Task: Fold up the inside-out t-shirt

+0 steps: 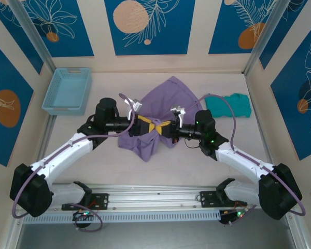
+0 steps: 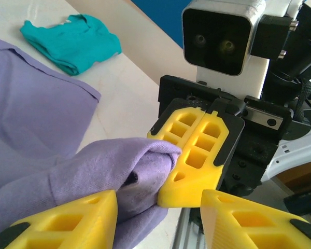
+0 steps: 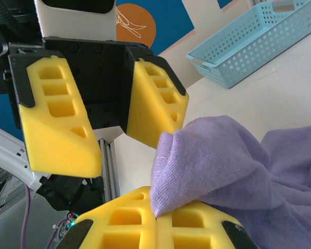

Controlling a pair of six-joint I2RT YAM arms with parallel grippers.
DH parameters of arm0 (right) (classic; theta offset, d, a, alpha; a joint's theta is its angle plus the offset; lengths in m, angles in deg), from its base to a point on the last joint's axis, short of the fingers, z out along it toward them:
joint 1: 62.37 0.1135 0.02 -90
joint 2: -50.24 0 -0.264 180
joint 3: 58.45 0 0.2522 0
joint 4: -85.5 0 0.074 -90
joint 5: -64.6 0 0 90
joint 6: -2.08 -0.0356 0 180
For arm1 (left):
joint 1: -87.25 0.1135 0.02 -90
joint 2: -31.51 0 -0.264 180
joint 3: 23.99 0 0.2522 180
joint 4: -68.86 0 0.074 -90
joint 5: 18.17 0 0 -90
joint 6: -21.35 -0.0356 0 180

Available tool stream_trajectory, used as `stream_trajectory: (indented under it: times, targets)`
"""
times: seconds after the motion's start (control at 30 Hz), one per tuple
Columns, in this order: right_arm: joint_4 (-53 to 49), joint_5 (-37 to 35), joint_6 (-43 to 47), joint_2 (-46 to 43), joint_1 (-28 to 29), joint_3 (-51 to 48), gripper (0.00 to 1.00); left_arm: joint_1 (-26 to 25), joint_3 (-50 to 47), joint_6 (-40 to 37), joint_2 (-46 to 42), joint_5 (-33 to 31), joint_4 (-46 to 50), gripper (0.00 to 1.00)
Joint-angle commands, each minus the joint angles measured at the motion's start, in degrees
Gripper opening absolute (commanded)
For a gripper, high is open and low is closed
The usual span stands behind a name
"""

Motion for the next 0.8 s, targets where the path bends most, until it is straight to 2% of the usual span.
stream_trajectory:
  times: [0.0,0.2,0.3,0.53,0.67,0.77]
  targets:
    - [0.8,1.14,0.43,-0.45,-0.31,-0.38,0.0,0.33,2.04,0.31,1.44,3.16,-2.06,0.47]
    - [0.82,1.42,0.62,-0.51,-0.3,-0.48,0.0,0.32,4.17,-1.05,3.2,0.85,0.02,0.51]
    - [0.79,1.45,0.71,-0.59,-0.33,-0.49,0.0,0.19,4.46,-0.28,3.69,2.02,-1.16,0.49]
    - [0.5,0.52,0.88,-0.67,-0.34,-0.49,0.0,-0.07,4.62,-0.35,3.6,3.46,-0.81,0.25]
    - [0.01,0.15,0.88,-0.81,-0.35,-0.03,0.0,-0.08,4.7,-0.9,3.38,3.26,0.5,0.18]
    - [-1.33,-1.1,1.04,-0.93,-0.34,0.32,0.0,-0.02,4.64,-0.71,2.71,2.63,0.9,0.03]
